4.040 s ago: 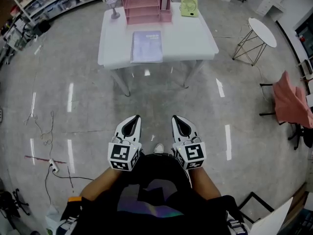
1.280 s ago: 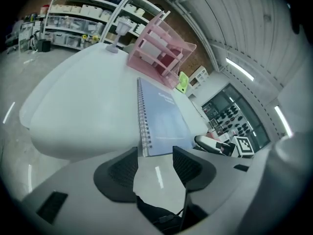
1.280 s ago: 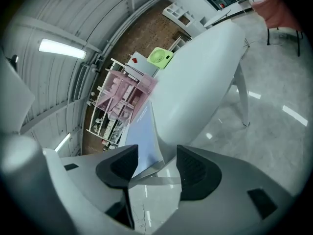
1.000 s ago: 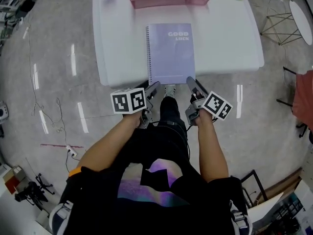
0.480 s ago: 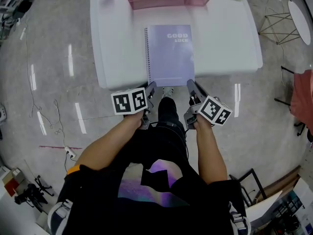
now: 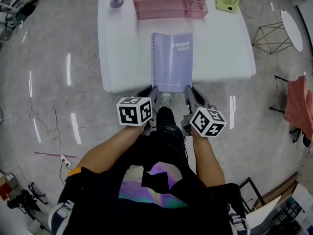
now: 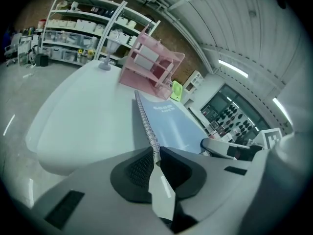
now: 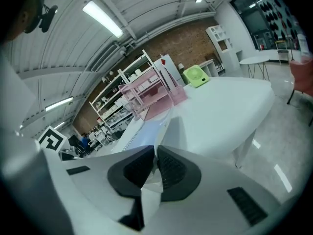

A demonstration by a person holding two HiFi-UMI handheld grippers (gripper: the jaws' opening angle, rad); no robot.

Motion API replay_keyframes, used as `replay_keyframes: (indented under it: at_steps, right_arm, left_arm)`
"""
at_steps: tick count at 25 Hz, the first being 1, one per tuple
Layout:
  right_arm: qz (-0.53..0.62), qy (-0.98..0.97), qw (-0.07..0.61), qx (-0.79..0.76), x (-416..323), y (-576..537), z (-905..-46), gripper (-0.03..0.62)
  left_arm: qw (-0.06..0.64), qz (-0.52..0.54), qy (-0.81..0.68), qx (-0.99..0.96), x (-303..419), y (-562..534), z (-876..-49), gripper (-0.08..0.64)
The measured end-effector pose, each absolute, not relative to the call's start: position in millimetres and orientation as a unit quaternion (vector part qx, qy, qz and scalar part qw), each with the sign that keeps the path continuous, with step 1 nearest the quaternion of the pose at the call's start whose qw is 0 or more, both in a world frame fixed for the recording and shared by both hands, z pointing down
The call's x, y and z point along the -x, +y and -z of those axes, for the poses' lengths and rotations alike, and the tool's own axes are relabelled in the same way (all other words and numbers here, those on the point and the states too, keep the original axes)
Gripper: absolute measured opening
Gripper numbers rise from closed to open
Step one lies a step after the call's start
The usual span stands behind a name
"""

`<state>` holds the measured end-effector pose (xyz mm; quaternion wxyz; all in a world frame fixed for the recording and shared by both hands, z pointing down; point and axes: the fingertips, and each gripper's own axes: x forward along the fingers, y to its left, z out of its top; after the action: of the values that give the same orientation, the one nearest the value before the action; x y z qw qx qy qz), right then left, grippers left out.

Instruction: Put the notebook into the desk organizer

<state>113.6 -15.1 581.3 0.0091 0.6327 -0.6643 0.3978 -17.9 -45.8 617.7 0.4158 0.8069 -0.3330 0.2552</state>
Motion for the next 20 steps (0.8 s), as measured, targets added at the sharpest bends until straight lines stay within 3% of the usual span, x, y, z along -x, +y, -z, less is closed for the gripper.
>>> replay_keyframes:
  at_steps: [20]
  right_arm:
    - [-0.213, -0.737, -0.029, -0.641, -88.5, -75.9, -402.8, 0.038]
  left_arm:
    - [0.286, -0.148, -0.347, -0.881, 21.8, -117.4, -444.4, 0.043]
